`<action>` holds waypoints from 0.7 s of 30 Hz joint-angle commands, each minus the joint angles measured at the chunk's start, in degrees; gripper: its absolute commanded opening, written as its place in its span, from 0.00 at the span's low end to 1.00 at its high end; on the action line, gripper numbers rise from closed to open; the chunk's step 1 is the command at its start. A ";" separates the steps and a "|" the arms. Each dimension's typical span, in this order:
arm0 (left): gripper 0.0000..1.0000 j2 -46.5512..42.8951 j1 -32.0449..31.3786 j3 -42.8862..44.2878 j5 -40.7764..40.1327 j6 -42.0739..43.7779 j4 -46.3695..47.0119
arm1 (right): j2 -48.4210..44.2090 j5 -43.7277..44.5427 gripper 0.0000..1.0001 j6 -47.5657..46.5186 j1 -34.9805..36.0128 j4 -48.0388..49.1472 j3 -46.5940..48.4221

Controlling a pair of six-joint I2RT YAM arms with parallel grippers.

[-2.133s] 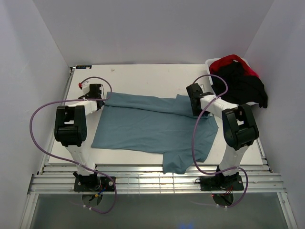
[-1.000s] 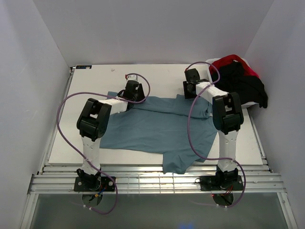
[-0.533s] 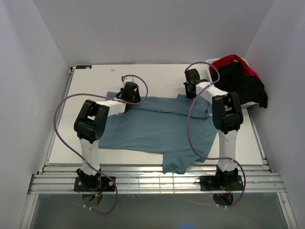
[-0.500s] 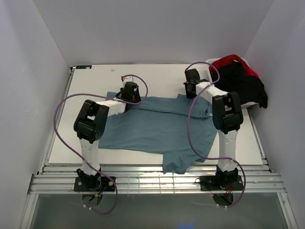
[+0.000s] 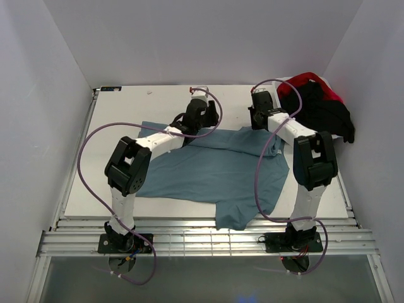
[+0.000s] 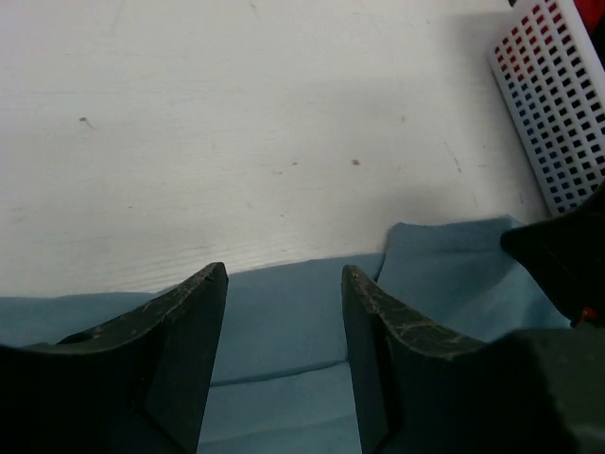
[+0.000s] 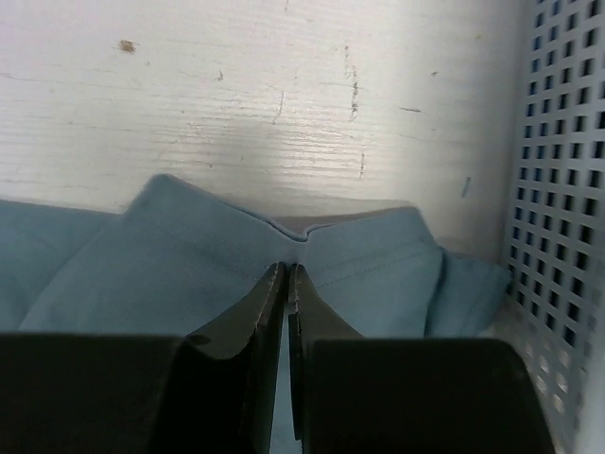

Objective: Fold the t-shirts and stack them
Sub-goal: Fold the flattened tshirt in 1/3 of the way

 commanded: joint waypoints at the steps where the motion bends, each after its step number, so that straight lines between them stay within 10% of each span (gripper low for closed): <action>1: 0.62 -2.09 -0.50 0.38 2.32 -1.02 -0.69 | -7.22 0.52 0.09 0.11 0.78 3.29 -3.21; 21: 0.62 -5.51 -1.56 -4.19 3.46 -1.90 -1.57 | -20.23 5.53 0.08 8.80 12.82 -11.37 -17.02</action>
